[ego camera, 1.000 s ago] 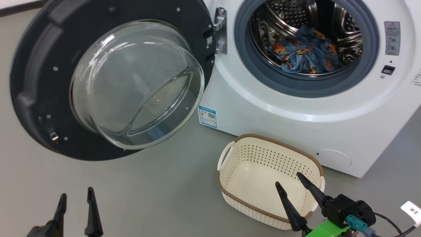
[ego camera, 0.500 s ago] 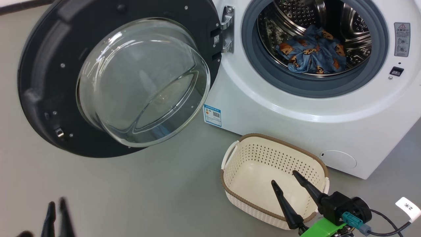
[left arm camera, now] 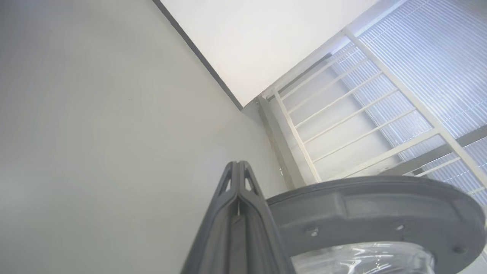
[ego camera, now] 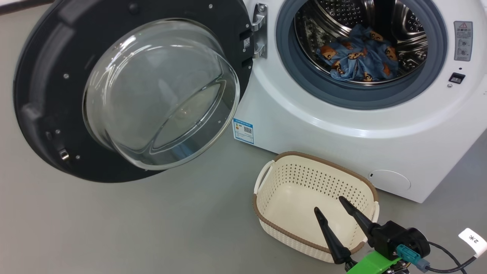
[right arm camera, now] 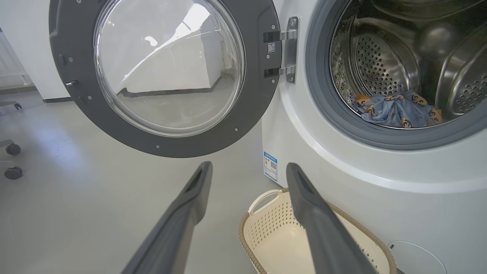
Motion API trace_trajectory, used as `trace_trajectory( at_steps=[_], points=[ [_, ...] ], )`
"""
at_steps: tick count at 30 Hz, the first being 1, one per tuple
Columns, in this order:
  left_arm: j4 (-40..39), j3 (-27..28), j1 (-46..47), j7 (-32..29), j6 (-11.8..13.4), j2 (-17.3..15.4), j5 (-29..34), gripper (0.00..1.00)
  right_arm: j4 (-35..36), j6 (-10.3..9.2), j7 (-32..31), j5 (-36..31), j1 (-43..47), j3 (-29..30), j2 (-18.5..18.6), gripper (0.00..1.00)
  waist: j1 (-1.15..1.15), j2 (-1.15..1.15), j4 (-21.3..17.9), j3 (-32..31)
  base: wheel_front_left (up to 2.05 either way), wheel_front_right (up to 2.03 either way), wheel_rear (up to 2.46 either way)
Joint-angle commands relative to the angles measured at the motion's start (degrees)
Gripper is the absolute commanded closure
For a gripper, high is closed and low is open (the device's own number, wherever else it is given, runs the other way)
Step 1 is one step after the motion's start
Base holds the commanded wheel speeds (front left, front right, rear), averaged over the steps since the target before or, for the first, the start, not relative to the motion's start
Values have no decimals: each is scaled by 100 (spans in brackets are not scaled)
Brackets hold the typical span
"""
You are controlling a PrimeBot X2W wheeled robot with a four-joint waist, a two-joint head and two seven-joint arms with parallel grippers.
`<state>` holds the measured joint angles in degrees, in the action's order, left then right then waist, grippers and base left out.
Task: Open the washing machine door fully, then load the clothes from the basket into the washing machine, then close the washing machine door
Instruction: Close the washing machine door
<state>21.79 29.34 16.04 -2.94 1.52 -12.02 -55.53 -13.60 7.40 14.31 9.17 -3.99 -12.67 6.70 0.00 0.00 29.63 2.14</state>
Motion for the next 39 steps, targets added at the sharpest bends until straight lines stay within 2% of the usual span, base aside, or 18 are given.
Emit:
trace_trajectory(
  at_steps=[1,9,10,19,23,29,39],
  points=[
    [-29,337,528,-302,143,-551,-245,100,135,9,69,-37,-104,-132,-26,0,0,0,-53,0,0,0,0],
    [855,846,2104,-1125,748,-1481,-1103,100,76,9,69,-18,-148,-244,-28,0,0,0,-278,4,0,0,0],
    [855,846,2104,-1125,748,-1481,-1103,100,76,9,69,-18,-148,-244,-28,0,0,0,-278,4,0,0,0],
    [1878,1065,3107,-1543,1095,-2243,-1467,100,24,9,69,-38,-196,-336,17,0,0,0,-717,98,0,0,0],
    [2199,1011,3323,-1639,1123,-2352,-1492,100,19,9,69,-53,-228,-359,50,0,0,0,-864,194,0,0,0],
    [2544,698,3560,-1927,994,-2349,-1433,100,9,9,69,-80,-339,-392,67,0,0,0,-1005,331,0,0,0],
    [2891,343,3862,-2420,913,-2375,-1389,100,22,9,69,-144,-420,-348,48,0,0,0,-1074,479,0,0,0]
  ],
)
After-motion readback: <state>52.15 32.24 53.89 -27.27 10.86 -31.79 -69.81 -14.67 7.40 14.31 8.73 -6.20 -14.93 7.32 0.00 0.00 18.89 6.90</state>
